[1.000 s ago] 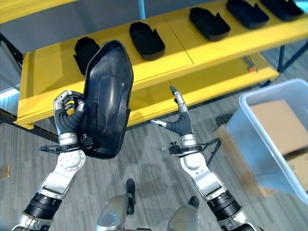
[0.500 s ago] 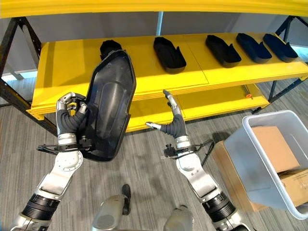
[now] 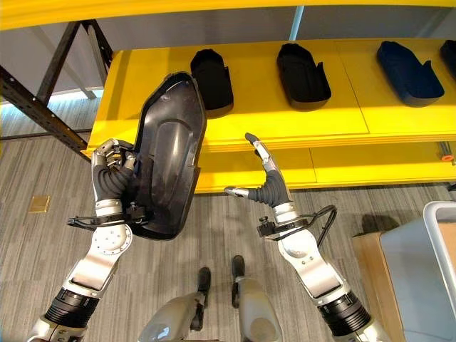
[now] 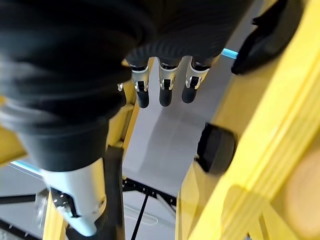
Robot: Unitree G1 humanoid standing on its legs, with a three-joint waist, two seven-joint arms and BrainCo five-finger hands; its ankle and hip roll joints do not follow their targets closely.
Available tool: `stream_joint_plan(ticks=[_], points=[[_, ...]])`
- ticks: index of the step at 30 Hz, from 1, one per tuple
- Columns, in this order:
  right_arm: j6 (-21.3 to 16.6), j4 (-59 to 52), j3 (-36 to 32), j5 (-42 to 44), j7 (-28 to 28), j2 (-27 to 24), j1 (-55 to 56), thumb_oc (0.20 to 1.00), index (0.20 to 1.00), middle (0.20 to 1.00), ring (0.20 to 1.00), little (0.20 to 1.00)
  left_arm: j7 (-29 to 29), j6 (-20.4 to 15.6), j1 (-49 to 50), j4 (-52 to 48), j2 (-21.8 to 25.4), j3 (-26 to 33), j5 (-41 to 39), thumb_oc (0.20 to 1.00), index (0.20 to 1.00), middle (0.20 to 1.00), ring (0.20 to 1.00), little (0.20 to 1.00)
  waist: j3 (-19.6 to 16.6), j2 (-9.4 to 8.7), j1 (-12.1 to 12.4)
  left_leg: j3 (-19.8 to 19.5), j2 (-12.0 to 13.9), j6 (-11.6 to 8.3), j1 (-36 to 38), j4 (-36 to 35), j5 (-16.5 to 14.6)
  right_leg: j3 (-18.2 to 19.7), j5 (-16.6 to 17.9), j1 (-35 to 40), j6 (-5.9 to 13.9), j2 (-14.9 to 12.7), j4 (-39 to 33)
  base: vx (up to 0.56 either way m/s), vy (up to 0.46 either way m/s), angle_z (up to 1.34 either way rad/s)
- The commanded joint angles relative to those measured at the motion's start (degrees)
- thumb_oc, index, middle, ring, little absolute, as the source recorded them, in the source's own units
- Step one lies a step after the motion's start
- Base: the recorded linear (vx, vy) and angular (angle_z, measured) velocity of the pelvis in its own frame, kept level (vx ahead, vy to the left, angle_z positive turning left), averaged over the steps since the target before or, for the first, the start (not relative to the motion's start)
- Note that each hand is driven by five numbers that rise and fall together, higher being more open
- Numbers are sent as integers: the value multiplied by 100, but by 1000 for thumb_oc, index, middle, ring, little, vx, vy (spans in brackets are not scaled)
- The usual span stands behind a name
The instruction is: Move parts from the plastic box to the shelf.
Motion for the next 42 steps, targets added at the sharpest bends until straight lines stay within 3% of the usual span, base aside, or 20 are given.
stream_joint_plan(ticks=[1,3,4,6,9,11,13,18,21,24,28,31,33,34,35,36,37,38,41,42], points=[[-592,-330,-64,-451,258,-154,-315,1000,1000,1000,1000,1000,55,-326,-349,-518,164,179,85,200,200,200,200,200,-210,-108,-158,766,-4,-202,451,1443,-346,-430,-22,407,223,-155,-118,-1,-209,20],[-613,-281,-50,-538,235,-177,-412,1000,1000,1000,1000,1000,40,-355,-388,-508,141,202,92,200,200,200,200,200,-136,-125,-122,838,154,-237,142,1776,-308,-508,-125,417,172,-180,35,-11,-153,54],[-608,-251,-35,-554,190,-186,-464,1000,1000,1000,1000,1000,18,-354,-417,-497,128,237,92,200,200,200,200,200,-102,-124,-110,923,396,-288,24,1762,-176,-588,-208,406,159,-199,167,15,-56,45],[-616,-251,-104,-607,236,-243,-509,1000,1000,1000,1000,1000,23,-392,-423,-468,125,276,63,200,200,200,200,200,-103,-92,-117,944,782,-398,14,1109,10,-666,-315,402,179,-227,302,63,53,13],[-693,-260,-147,-553,312,-401,-493,1000,1000,1000,1000,1000,130,-506,-332,-452,155,350,18,200,200,200,200,200,-92,-42,-63,622,1234,-651,52,155,511,-608,-456,505,209,-303,319,132,243,19],[-706,-286,-120,-486,160,-568,-479,1000,1000,1000,1000,1000,208,-630,-188,-426,203,451,-126,200,200,200,200,200,-40,-7,-32,428,1923,-922,1,-808,1422,-535,-691,633,184,-439,469,227,451,-23],[-734,-250,-97,-505,62,-583,-473,1000,1000,1000,1000,1000,199,-651,-212,-374,185,448,-141,200,200,200,200,200,-11,1,-53,465,2063,-961,-108,-926,1587,-525,-757,685,165,-496,527,125,298,-31],[-841,-138,-91,-351,-52,-673,-421,1000,1000,1000,1000,1000,359,-532,-498,-54,105,296,3,200,200,200,200,200,-47,96,-234,667,1910,-940,6,-740,1039,-364,-866,560,282,-794,949,140,443,-16],[-909,-87,-165,-306,81,-621,-305,1000,1000,1000,1000,1000,442,-388,-785,205,71,199,176,200,200,200,200,200,-92,134,-292,667,1570,-876,111,-553,776,-229,-565,678,505,-925,582,167,342,-3],[-836,-114,-129,-311,233,-446,-309,1000,1000,1000,1000,1000,523,-103,-1212,622,-1,126,272,200,200,200,200,200,-204,50,-336,766,1325,-759,209,-451,558,-222,-249,885,692,-1057,38,158,175,6],[-743,-69,95,-378,593,-343,-530,1000,1000,1000,1000,1000,915,-3,-1560,1096,-32,101,315,200,200,200,200,200,-303,-16,-393,927,1285,-727,328,-344,412,-103,-55,1091,768,-1091,-395,157,174,-30],[-734,-50,147,-404,679,-386,-643,1000,1000,1000,1000,1000,882,88,-1773,1324,25,68,255,200,200,200,200,200,-336,-49,-440,1007,1286,-710,349,-215,313,-36,-13,1143,789,-1123,-458,50,166,-25],[-782,-24,63,-241,808,-477,-672,1000,1000,1000,1000,1000,684,295,-2013,1511,96,37,7,200,200,200,200,200,-365,-104,-426,1185,1283,-618,346,-46,181,-216,-79,1176,837,-1220,-270,53,161,-27],[-975,36,68,-53,1049,-444,-731,1000,1000,1000,1000,1000,743,429,-2068,1664,174,25,-18,200,200,200,200,200,-275,-131,-340,1401,1343,-513,458,47,123,-517,211,785,917,-1465,636,271,-59,-61],[-1070,68,88,236,1382,-395,-752,1000,1000,1000,1000,1000,754,570,-1987,1689,239,47,-38,200,200,200,200,200,-217,-224,-364,1571,1363,-534,662,97,-17,-501,597,550,998,-1624,396,379,-234,-124],[-1084,48,127,279,1481,-334,-732,1000,1000,1000,1000,1000,803,568,-1944,1724,194,9,39,200,200,200,200,200,-218,-313,-413,1589,1333,-555,736,103,-109,-416,748,557,1049,-1572,-177,440,-383,-157],[-1018,-13,200,184,1442,-277,-712,1000,1000,1000,1000,1000,881,485,-1959,1825,126,-105,76,200,200,200,200,200,-183,-323,-524,1396,1326,-496,763,242,-268,48,864,505,1067,-1431,-345,278,-313,-107],[-992,-53,258,122,1492,-223,-696,1000,1000,1000,1000,1000,901,541,-2029,1861,39,-139,46,200,200,200,200,200,-219,-346,-604,1338,1315,-502,708,247,-263,264,759,534,1083,-1308,-543,175,-191,-27],[-893,103,367,4,1593,-99,-1059,1000,1000,1000,1000,1000,1097,474,-2441,2216,-56,-228,-86,200,200,200,200,200,-197,-320,-622,1258,1418,-600,471,263,-161,274,566,515,1008,-1150,-563,-22,-213,77],[-748,140,452,4,1594,-143,-1306,1000,1000,1000,1000,1000,1250,359,-2658,2429,-53,-201,-230,200,200,200,200,200,-94,-286,-624,1257,1557,-728,355,209,-1,158,372,477,899,-1058,-407,-71,-164,68]])
